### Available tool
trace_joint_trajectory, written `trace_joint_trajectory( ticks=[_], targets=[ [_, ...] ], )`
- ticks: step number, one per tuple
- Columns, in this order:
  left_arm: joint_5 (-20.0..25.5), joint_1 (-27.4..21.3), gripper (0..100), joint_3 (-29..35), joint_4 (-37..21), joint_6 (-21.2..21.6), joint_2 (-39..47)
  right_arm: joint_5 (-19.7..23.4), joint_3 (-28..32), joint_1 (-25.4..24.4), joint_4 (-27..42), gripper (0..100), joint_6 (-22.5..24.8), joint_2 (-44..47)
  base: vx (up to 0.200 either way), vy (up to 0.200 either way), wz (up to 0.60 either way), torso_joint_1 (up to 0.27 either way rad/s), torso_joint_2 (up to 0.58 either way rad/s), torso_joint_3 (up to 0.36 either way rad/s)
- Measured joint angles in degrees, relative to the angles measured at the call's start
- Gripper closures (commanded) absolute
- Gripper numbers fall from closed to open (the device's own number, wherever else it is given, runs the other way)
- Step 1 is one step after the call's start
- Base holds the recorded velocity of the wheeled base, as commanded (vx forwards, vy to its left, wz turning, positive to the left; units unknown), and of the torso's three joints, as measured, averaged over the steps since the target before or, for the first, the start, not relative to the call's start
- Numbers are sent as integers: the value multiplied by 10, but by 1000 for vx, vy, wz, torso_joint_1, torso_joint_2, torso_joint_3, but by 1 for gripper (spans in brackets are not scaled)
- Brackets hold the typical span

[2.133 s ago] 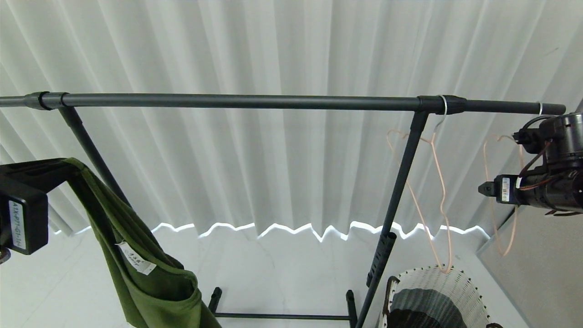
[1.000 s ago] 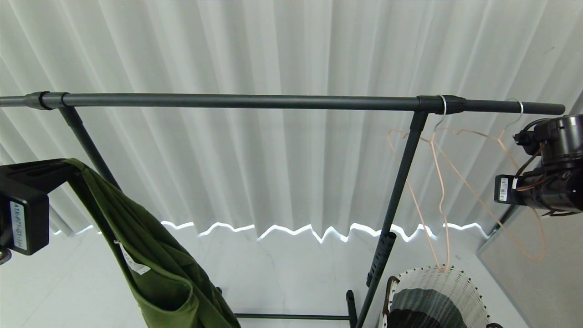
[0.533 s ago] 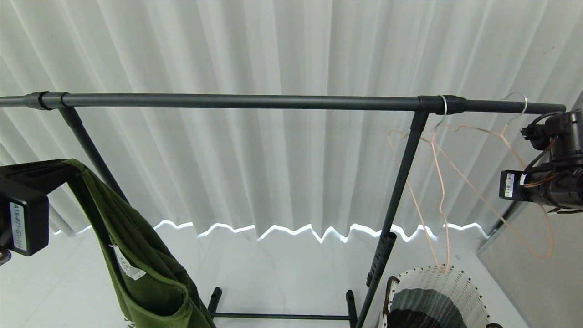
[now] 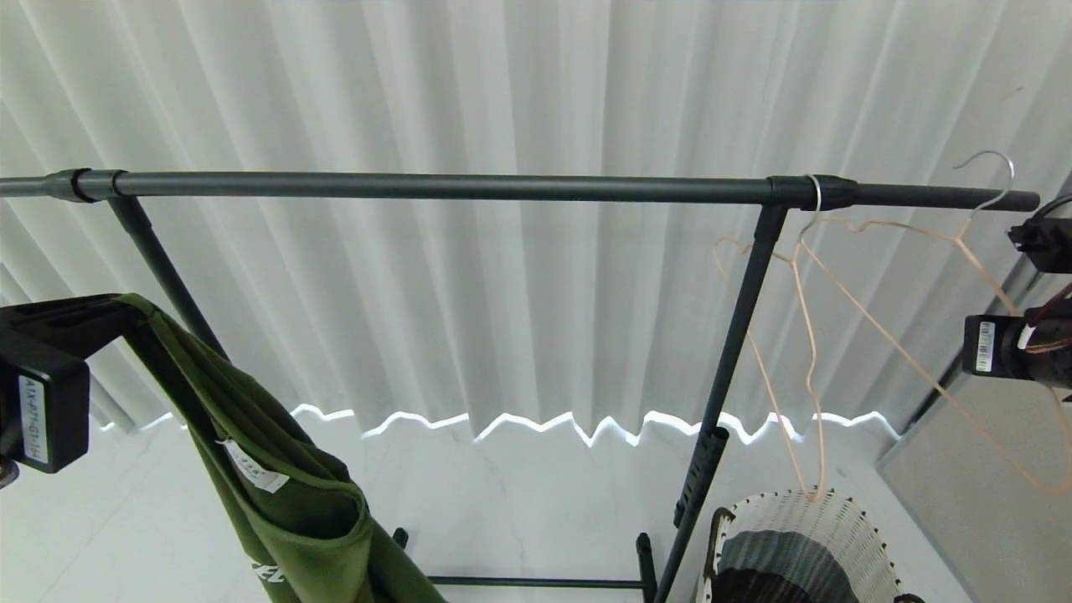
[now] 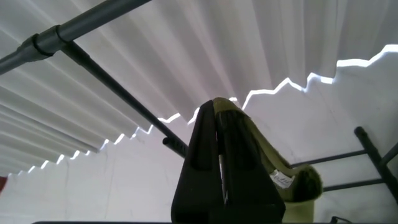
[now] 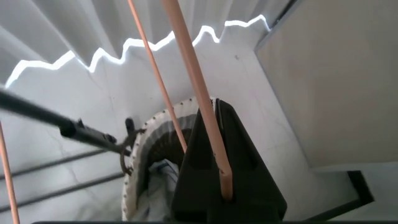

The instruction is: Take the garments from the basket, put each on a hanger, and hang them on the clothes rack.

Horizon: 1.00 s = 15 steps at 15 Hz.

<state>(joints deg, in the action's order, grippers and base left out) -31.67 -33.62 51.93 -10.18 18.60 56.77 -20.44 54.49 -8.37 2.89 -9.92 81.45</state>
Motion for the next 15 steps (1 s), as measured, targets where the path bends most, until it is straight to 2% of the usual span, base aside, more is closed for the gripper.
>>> trace_joint_trajectory(
  ticks=[3,10,15],
  targets=[
    [-3,2,100,-4,0,13,-1,-1,-37,-3,0,100,44,-48,-200,0,0,6,4,2],
    [-3,2,100,-5,0,17,-4,-1,-86,-4,1,100,48,-115,-200,0,0,-2,4,6],
    [-3,2,100,-7,0,17,-5,0,-91,-4,0,100,48,-129,0,0,0,0,0,0]
  ],
)
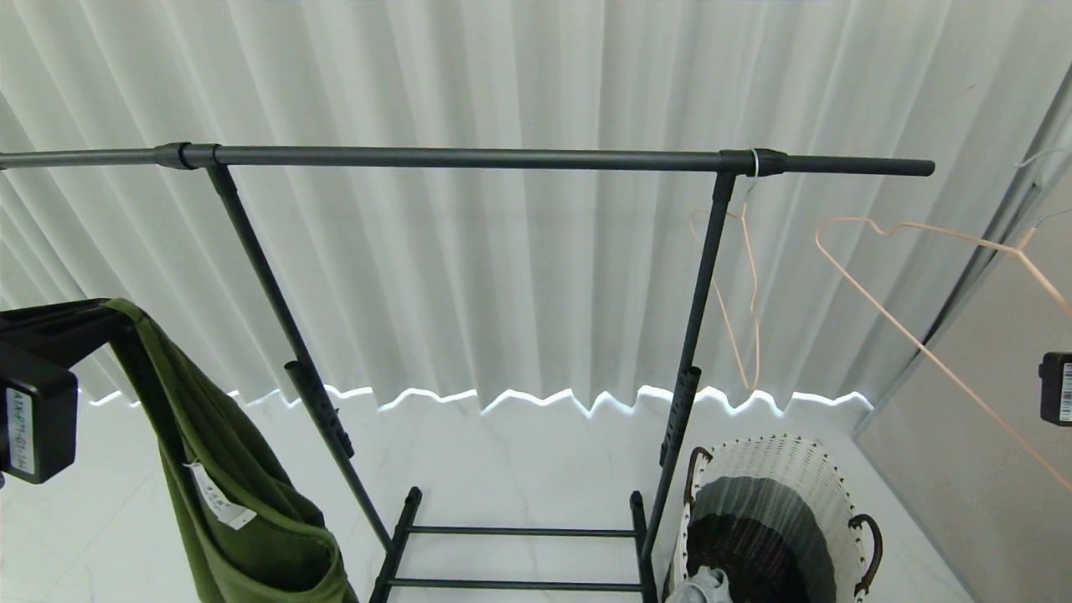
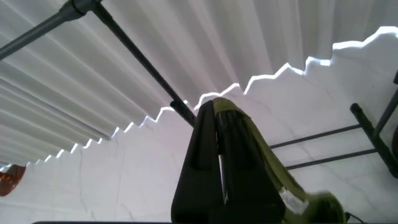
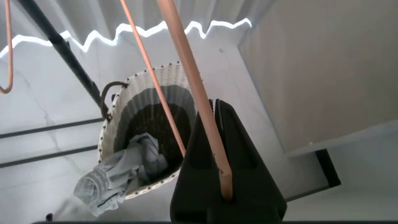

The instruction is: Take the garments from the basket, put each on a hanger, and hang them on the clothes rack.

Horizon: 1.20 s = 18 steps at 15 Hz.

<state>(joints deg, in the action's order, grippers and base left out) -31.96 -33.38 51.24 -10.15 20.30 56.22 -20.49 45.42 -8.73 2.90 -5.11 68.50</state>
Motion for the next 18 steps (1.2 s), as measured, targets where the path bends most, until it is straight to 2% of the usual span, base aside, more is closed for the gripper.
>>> trace_joint_trajectory(
  ticks=[1,4,9,13,15,18],
  targets=[
    [0,0,100,-2,-1,1,0,0,-1,0,0,100,0,-1,0,0,0,0,0,0],
    [0,0,100,-2,0,18,-2,0,-5,0,0,100,0,-6,0,200,0,7,2,4],
    [0,0,100,1,0,19,-2,-1,-5,0,-2,100,0,-9,0,200,0,2,0,1],
    [0,0,100,0,9,19,-2,-24,-4,9,-5,100,0,-18,0,200,0,6,4,2],
    [2,0,100,-3,15,19,-1,-27,-4,10,-3,100,2,-27,0,0,0,0,0,0],
    [2,0,100,-9,20,19,0,-27,-4,10,-3,100,32,-47,0,0,0,0,0,0]
  ],
)
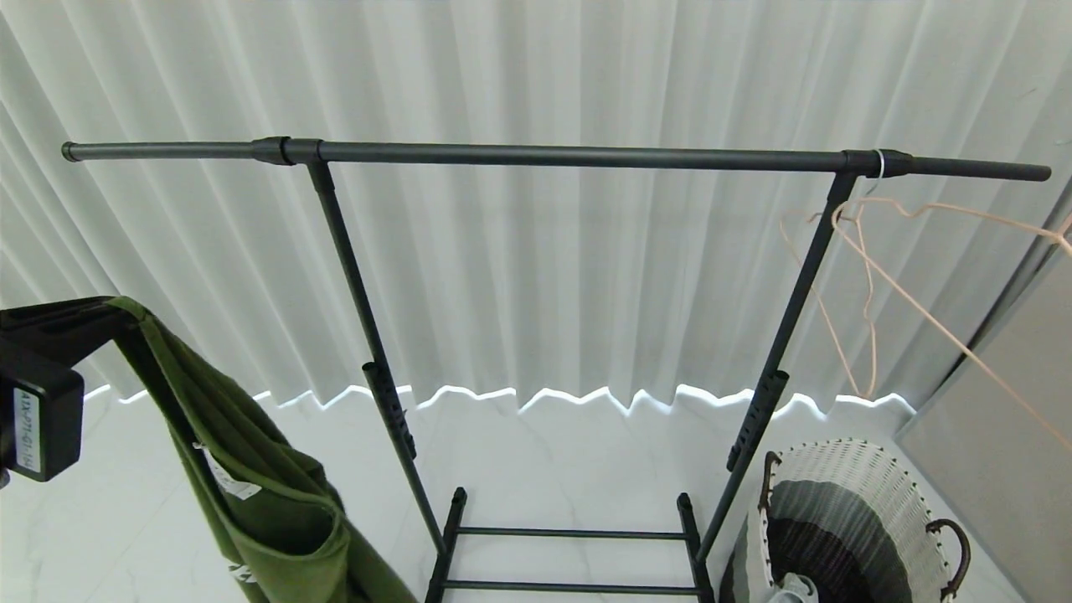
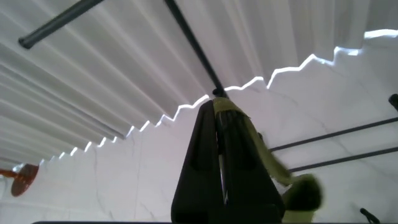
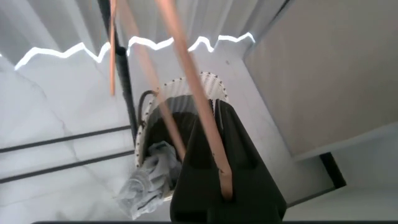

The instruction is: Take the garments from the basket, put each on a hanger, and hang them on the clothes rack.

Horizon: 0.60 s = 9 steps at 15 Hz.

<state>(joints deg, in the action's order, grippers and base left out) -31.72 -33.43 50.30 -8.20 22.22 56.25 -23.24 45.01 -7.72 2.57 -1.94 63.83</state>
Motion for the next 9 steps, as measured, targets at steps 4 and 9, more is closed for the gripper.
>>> trace_joint_trajectory(
  ticks=[4,9],
  targets=[
    [0,0,100,-11,0,0,0,9,2,-23,-2,100,66,-27,0,0,0,0,0,0],
    [2,-3,100,-9,1,1,0,9,2,-181,0,100,77,-33,0,0,0,0,0,0]
  ],
)
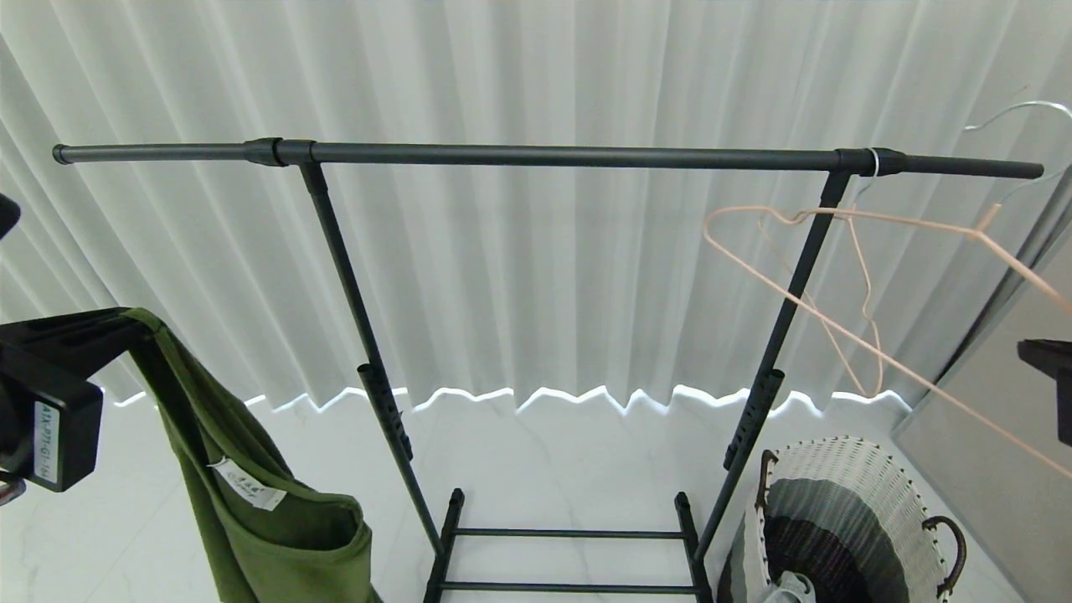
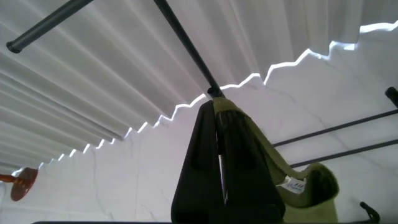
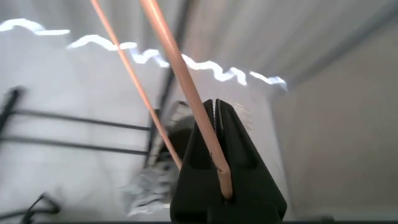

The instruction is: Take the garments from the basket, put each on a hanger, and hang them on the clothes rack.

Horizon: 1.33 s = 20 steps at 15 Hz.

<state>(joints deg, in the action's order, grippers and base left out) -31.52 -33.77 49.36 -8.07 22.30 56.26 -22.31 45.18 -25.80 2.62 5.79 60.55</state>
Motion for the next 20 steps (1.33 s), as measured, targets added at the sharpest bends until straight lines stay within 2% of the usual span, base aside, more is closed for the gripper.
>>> trace_joint_trajectory(
  ticks=[4,7,8,9,12,14,17,20],
  targets=[
    [2,-15,100,2,1,0,1,0,0,-165,13,100,-12,17,0,0,0,0,0,0],
    [3,-37,100,17,3,-11,22,0,2,-286,71,100,-69,31,0,0,0,0,0,0],
    [3,-40,100,23,9,-34,34,0,4,-316,79,100,-92,35,0,0,0,0,0,0],
    [2,-45,100,33,13,-74,53,0,7,-344,83,100,-108,40,0,0,0,0,0,0],
    [0,-54,100,86,17,-177,121,0,13,-393,82,100,-119,56,0,0,0,0,0,0],
    [-1,-57,100,118,18,-221,165,0,20,-411,79,100,-126,65,0,0,0,0,0,0],
    [-2,-67,100,128,18,-229,195,-2,36,-418,79,100,-127,74,0,0,0,0,0,0],
    [-4,-100,100,128,18,-230,206,-6,48,-419,78,100,-134,85,0,0,0,0,0,0]
  ],
)
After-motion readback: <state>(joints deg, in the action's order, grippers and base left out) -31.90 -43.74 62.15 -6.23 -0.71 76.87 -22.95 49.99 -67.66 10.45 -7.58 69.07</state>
